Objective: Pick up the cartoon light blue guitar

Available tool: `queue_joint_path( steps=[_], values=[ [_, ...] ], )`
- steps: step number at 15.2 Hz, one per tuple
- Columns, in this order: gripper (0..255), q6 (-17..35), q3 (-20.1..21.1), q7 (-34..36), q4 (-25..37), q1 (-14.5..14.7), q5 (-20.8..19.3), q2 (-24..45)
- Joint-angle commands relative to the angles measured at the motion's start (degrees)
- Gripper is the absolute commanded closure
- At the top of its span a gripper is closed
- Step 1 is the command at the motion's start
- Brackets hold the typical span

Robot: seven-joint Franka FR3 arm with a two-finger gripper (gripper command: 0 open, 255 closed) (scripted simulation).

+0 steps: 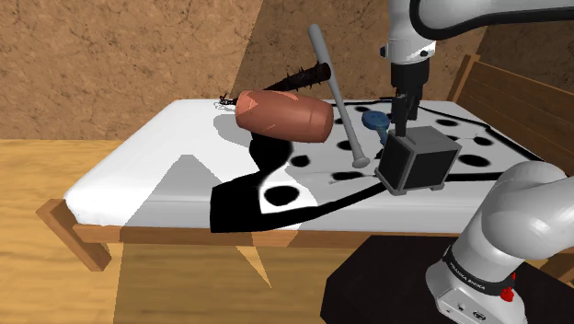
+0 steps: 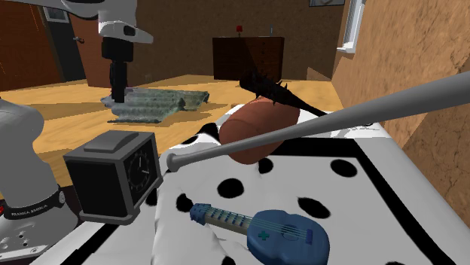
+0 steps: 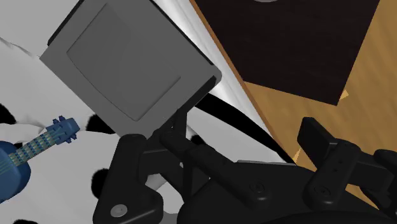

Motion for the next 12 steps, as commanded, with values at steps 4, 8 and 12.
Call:
queue_joint_path(
  steps=[4, 8, 12],
  values=[
    [0, 5.5, -1.5, 2.1, 0.0, -2.2, -0.9, 4.4],
    [0, 12.4, -3.6, 4.8, 0.9, -5.1, -1.9, 10.7],
    [0, 18.6, -5.8, 7.3, 2.7, -7.6, -2.6, 17.2]
  ],
)
